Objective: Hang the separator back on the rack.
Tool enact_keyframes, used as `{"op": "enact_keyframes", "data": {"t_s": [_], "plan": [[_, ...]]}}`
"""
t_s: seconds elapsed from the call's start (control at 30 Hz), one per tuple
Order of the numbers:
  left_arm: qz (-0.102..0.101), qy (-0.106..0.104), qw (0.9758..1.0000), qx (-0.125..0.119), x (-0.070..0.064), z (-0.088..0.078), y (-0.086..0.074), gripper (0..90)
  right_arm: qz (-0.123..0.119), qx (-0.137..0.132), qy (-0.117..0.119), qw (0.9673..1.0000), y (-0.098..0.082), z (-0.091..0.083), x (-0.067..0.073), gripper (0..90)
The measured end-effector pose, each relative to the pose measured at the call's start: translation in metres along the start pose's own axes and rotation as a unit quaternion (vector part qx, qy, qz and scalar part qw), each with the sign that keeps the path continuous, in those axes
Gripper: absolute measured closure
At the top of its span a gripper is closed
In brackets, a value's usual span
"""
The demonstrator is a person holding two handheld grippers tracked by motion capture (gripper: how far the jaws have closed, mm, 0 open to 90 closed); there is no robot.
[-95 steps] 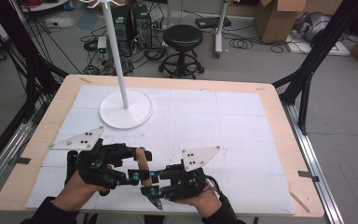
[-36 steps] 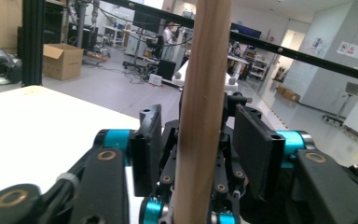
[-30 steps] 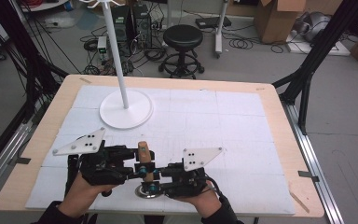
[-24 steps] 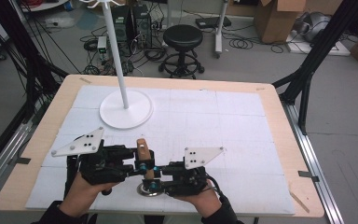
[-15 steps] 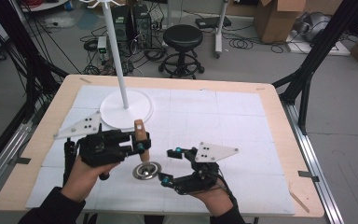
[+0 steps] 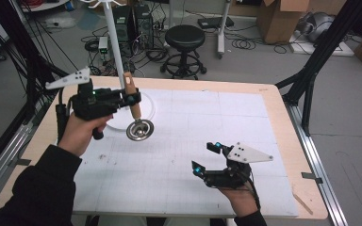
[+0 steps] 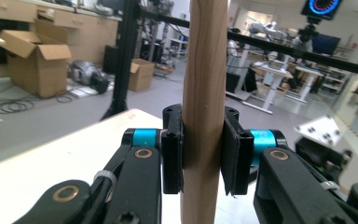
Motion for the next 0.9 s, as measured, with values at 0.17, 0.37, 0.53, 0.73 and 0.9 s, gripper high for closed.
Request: {"op": "enact_keyframes", "data": {"t_s": [0.17,0.37,0.53,0.73,0.9], "plan": [[0.01,0.013,0.9999,-0.003,0.024,0.002,0.029,72.5,0.011,-0.004,-0.015,0.9998,-0.002,-0.008,-0.012,17.3],[0.015,0.014,0.9998,-0.002,0.048,0.007,0.052,72.5,0.022,-0.006,-0.028,0.9993,-0.006,-0.012,-0.022,17.2],[0.017,0.019,0.9997,0.001,0.064,0.011,0.068,72.5,0.026,-0.002,-0.031,0.9992,-0.009,-0.011,-0.026,17.2],[0.015,0.025,0.9995,-0.005,0.08,0.014,0.087,72.5,0.033,-0.004,-0.037,0.9988,-0.01,-0.014,-0.029,17.2],[0.016,0.033,0.9993,-0.005,0.093,0.015,0.098,72.5,0.041,-0.008,-0.041,0.9983,-0.01,-0.018,-0.032,17.2]]}}
Point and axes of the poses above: each handheld gripper's, and its own axes: z roughly forward along the jaws, y roughly out of its top, x roughly to its left, the point moved 10 cm from there along z, roughly forward along the jaws, and after that the axes turned 5 degrees about y, right-handed, at the moved point
